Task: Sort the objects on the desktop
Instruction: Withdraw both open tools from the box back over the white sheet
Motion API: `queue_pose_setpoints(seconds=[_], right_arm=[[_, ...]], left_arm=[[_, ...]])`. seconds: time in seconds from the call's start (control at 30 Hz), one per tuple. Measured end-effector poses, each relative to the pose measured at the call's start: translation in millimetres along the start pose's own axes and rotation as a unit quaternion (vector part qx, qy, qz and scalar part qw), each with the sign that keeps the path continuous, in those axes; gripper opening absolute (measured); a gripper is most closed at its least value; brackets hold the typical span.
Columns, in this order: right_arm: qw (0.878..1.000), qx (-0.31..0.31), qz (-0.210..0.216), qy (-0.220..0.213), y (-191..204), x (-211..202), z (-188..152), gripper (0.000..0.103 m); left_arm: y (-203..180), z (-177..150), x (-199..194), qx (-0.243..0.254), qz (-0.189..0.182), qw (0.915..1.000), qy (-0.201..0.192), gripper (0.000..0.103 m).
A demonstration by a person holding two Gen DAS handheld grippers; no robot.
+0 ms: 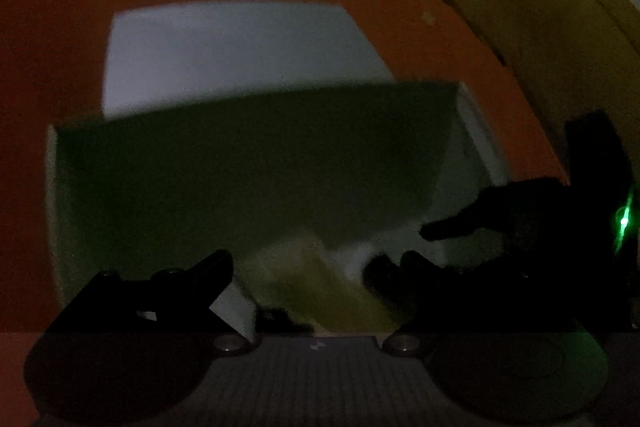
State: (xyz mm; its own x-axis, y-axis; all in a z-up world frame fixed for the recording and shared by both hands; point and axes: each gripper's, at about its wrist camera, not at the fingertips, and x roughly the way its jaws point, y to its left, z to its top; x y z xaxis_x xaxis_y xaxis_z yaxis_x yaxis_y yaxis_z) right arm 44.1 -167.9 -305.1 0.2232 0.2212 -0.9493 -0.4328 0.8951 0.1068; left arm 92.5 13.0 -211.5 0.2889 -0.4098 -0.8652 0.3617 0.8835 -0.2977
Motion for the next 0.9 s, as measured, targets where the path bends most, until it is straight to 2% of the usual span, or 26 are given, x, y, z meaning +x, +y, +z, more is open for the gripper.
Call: queue_pose_setpoints(seconds=[0.27,0.4,0.5,0.57,0.63,0.7,0.9], right_arm=[[0.997,0.042,0.028,-0.066,-27.9,-54.7,47.4,0.062],[0.992,0.054,0.040,-0.110,-48.4,-79.6,74.9,0.072],[0.987,0.069,0.046,-0.134,-72.5,-91.4,100.6,0.084],[0.985,0.080,0.047,-0.144,-92.6,-96.7,121.5,0.084],[0.984,0.083,0.047,-0.150,-113.8,-92.2,137.8,0.084],[0.984,0.086,0.037,-0.153,-133.1,-82.9,150.5,0.084],[0.985,0.105,0.017,-0.132,-192.0,-31.0,170.5,0.094]], left_arm=[[13.6,51.9,-31.5,0.003,0.029,0.9981,-0.055,0.091],[30.8,79.0,-37.2,-0.002,0.054,0.9957,-0.076,0.091],[55.2,101.2,-33.1,-0.014,0.075,0.9937,-0.081,0.091],[75.3,114.8,-26.5,-0.021,0.083,0.9928,-0.083,0.091],[93.2,125.4,-16.4,-0.010,0.080,0.9933,-0.083,0.091],[109.1,130.9,-5.3,-0.013,0.092,0.9919,-0.087,0.092],[158.2,138.6,35.8,-0.078,0.085,0.9900,-0.081,0.095]])
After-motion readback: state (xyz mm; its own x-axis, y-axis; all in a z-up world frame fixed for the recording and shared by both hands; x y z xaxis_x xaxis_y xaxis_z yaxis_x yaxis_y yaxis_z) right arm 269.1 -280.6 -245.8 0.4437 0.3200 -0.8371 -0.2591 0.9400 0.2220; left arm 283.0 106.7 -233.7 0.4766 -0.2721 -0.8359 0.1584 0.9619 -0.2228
